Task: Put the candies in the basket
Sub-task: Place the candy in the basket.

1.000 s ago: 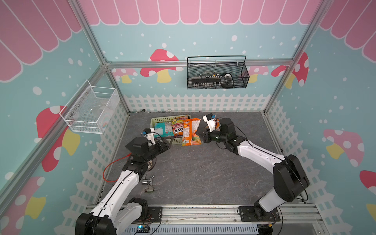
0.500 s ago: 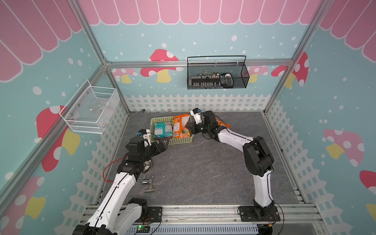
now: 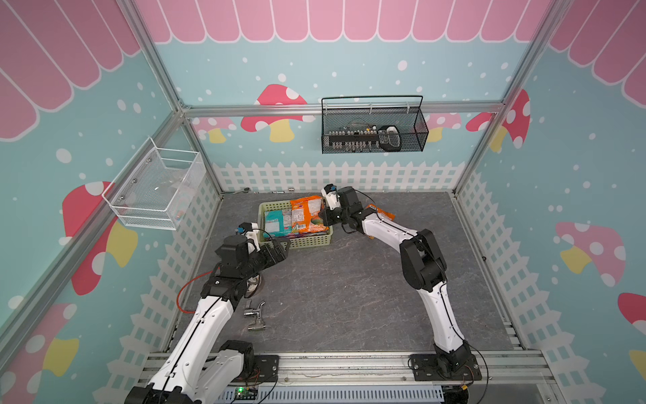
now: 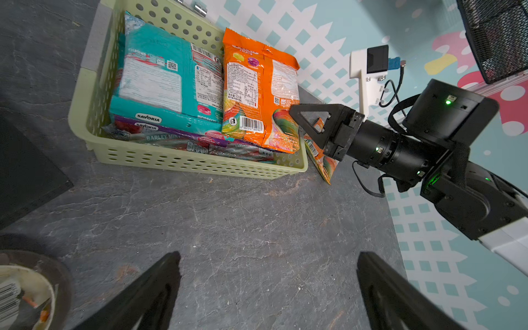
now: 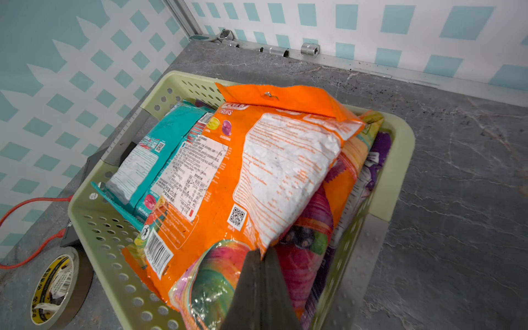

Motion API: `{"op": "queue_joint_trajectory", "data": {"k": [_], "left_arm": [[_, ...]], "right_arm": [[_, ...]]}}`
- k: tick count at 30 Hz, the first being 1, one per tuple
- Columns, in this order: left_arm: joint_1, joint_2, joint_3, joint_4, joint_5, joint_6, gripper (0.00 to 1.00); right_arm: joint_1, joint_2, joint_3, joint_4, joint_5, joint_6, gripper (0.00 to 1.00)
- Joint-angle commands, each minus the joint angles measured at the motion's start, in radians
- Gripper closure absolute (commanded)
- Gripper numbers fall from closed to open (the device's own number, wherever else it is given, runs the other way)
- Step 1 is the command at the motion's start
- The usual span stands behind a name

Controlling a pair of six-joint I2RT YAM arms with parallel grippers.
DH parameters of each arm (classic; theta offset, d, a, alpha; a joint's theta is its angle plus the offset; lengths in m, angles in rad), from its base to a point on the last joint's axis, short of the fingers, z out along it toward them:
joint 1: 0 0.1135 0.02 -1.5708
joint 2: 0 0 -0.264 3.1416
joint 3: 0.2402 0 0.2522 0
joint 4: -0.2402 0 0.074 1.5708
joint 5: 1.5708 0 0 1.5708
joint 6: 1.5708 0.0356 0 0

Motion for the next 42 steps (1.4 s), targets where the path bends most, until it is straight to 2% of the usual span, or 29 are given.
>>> {"op": "queue_joint_trajectory", "data": {"k": [1,21,24,29,31,34,37,42], "left_arm": [[0.005,-0.016,0.033,-0.016,0.005,0.013,0.01],[0.004,-0.014,0.018,-0.016,0.003,0.012,0.01],[0.004,-0.012,0.016,-0.015,-0.001,0.016,0.01],[0.004,-0.015,0.013,-0.016,0.006,0.024,0.01],[0.004,-0.02,0.012,-0.016,0.015,0.03,0.01],[0.002,-0.022,0.013,-0.011,0.059,0.052,0.01],[-0.013,-0.019,0.009,0.011,0.127,0.071,0.01],[-0.119,-0.016,0.002,0.054,0.122,0.082,0.01]], "right_arm": [[-0.008,0.0,0.013,-0.048,0.043,-0.029,1.0],[-0.008,-0.081,-0.124,0.059,0.074,0.063,1.0],[-0.01,-0.088,-0.134,0.069,0.078,0.074,0.9],[-0.017,-0.139,-0.175,0.111,0.021,0.085,0.57],[-0.024,-0.198,-0.244,0.154,0.02,0.102,0.49],[-0.052,-0.293,-0.366,0.199,0.038,0.155,0.41],[-0.09,-0.36,-0.473,0.23,0.074,0.204,0.38],[-0.165,-0.401,-0.602,0.246,0.209,0.312,0.34]]}}
